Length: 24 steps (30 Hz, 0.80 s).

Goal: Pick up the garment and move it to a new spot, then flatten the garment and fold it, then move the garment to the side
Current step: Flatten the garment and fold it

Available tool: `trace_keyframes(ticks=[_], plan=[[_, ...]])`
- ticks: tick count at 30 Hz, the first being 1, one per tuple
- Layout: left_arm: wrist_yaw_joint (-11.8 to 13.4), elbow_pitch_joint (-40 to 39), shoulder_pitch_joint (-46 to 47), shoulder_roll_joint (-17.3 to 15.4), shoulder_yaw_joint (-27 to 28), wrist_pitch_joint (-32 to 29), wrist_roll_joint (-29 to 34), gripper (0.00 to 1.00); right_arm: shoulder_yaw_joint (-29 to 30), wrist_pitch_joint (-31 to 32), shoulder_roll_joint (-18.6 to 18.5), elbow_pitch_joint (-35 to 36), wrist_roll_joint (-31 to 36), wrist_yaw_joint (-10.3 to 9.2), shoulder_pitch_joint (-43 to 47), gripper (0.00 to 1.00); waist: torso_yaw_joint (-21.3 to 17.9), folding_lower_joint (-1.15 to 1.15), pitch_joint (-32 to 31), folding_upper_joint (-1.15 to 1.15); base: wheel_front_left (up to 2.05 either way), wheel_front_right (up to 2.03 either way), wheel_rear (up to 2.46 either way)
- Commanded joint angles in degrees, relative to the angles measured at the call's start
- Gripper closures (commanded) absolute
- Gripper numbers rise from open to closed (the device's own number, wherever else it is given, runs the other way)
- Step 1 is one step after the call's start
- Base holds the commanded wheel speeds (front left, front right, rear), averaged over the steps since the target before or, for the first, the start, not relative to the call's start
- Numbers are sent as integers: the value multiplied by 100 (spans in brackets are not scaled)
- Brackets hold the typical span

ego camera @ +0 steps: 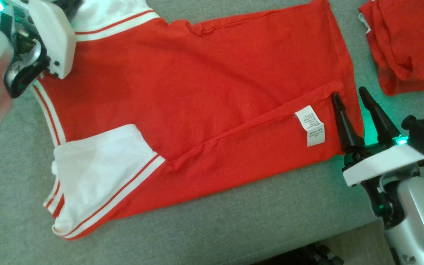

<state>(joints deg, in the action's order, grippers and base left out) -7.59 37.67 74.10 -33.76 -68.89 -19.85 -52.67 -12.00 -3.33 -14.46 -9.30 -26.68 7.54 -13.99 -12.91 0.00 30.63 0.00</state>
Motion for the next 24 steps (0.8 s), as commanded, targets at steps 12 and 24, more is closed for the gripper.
trace_keyframes(ticks=[12, 24], plan=[[10, 111, 762, 0, -89, 1061, -172, 100, -196, 1234, -559, -213, -104, -5, -1431, 0, 283, 0, -254, 0, 0, 0, 0], [10, 21, 1111, 184, -375, 1222, -278, 100, -776, 2178, -707, -2247, 14, -5, -3396, 0, 554, 0, 6, 0, 0, 0, 0]])
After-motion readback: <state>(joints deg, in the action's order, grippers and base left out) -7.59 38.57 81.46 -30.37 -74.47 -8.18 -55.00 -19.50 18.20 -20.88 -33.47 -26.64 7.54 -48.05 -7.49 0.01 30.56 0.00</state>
